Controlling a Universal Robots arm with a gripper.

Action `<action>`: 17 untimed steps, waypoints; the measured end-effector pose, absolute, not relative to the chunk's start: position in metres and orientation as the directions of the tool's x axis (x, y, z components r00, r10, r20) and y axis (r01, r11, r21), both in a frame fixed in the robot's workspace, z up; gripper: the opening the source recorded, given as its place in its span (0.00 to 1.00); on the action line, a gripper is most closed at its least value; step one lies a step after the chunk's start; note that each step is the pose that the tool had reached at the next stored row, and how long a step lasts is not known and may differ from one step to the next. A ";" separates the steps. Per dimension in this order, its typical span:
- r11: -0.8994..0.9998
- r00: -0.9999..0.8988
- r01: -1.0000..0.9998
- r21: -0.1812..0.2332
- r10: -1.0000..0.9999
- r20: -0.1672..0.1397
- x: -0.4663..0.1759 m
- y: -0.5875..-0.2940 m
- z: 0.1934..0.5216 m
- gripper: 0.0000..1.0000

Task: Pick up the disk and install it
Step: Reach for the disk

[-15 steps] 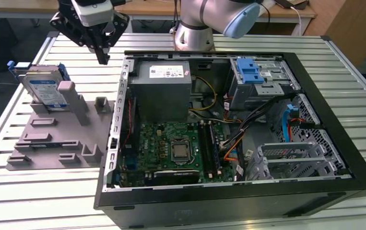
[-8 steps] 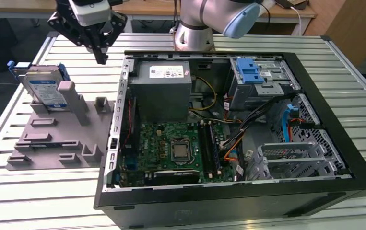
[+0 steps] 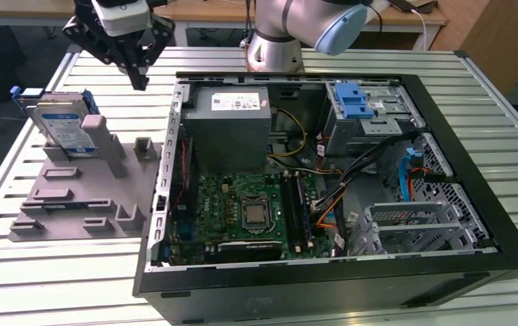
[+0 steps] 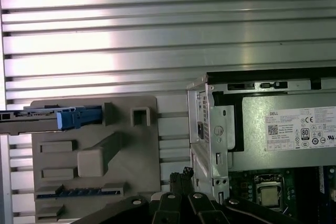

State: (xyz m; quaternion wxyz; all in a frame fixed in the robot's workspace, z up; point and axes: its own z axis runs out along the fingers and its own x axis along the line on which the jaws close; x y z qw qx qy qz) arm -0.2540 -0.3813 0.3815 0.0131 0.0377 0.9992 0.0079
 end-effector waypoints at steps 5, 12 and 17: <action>0.997 -0.997 0.075 0.017 0.075 -0.026 -0.258 -0.379 0.381 0.11; 0.997 -0.997 0.075 0.017 0.076 -0.026 -0.265 -0.375 0.381 0.11; 0.997 -0.997 0.075 0.017 0.075 -0.026 -0.270 -0.373 0.381 0.11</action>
